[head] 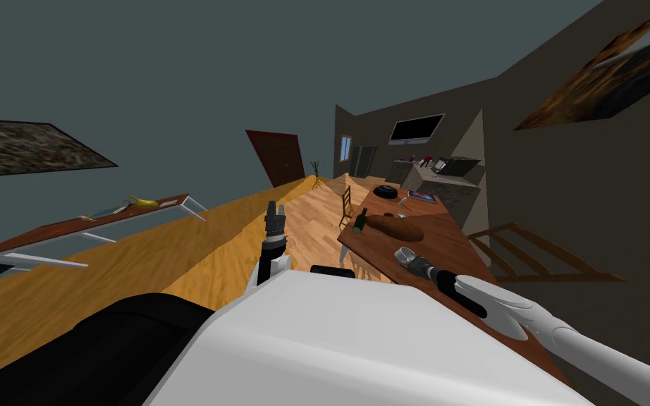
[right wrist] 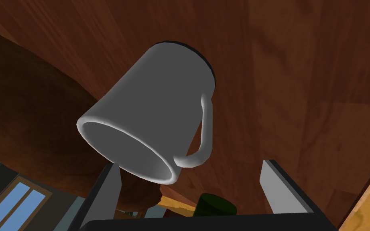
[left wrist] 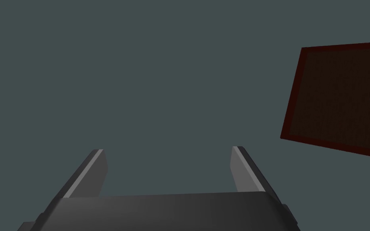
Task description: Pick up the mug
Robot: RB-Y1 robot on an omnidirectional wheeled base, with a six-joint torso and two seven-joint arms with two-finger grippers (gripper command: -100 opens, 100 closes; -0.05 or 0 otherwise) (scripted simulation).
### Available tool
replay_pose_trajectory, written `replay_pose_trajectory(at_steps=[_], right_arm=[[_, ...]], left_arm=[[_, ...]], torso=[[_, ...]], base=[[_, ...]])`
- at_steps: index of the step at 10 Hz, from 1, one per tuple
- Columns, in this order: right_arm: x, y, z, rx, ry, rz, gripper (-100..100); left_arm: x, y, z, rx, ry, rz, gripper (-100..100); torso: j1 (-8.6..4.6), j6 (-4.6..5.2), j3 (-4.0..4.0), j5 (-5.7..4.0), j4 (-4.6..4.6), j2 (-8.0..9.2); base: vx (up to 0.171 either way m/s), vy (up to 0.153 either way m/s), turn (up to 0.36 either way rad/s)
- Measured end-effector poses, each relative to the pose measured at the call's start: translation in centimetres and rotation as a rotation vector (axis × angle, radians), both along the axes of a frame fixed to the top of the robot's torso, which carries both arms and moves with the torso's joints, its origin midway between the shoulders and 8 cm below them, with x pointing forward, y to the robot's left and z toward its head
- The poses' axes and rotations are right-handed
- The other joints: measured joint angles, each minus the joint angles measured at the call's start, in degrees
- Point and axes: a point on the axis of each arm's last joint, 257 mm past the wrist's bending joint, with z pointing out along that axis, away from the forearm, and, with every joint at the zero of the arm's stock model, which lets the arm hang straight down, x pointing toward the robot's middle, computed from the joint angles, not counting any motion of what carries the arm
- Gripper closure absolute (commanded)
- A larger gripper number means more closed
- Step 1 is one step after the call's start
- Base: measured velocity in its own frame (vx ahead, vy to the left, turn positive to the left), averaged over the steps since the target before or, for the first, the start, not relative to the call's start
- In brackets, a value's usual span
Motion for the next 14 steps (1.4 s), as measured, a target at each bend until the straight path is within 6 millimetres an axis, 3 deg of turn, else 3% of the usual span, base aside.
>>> replay_pose_trajectory(at_steps=[4, 5, 9, 10, 11, 14], right_arm=[[-0.2, 4.6, -0.2, 0.009, -0.001, 0.064, -100], [-0.3, 4.6, -0.2, 0.005, -0.002, 0.062, 100], [-0.1, 4.6, -0.1, 0.006, -0.005, 0.06, 100], [-0.1, 4.6, -0.1, 0.006, -0.005, 0.06, 0], [-0.1, 4.6, -0.1, 0.006, -0.005, 0.06, 100], [0.4, 2.2, -0.1, 0.006, -0.01, 0.029, 100]], left_arm=[[0.0, 0.0, 0.0, 0.0, 0.0, 0.0, 0], [0.0, 0.0, 0.0, 0.0, 0.0, 0.0, 0], [0.0, 0.0, 0.0, 0.0, 0.0, 0.0, 0], [0.0, 0.0, 0.0, 0.0, 0.0, 0.0, 0], [0.0, 0.0, 0.0, 0.0, 0.0, 0.0, 0], [0.0, 0.0, 0.0, 0.0, -0.001, -0.001, 0]], torso=[[0.02, -0.02, 0.01, 0.0, 0.0, 0.01], [0.1, -0.08, 0.08, 0.01, 0.03, 0.16], [0.1, -0.09, 0.17, -0.04, 0.02, 0.34], [0.1, -0.09, 0.16, -0.05, 0.02, 0.34], [0.09, -0.09, 0.16, -0.05, 0.01, 0.34], [0.12, -0.41, 0.2, -0.3, 0.02, 0.46]], base=[[0.084, -0.042, -0.121], [0.008, -0.003, 0.011], [0.001, -0.001, -0.001], [0.0, 0.0, 0.0], [-0.037, 0.013, 0.143], [-0.129, 0.067, 0.233]])
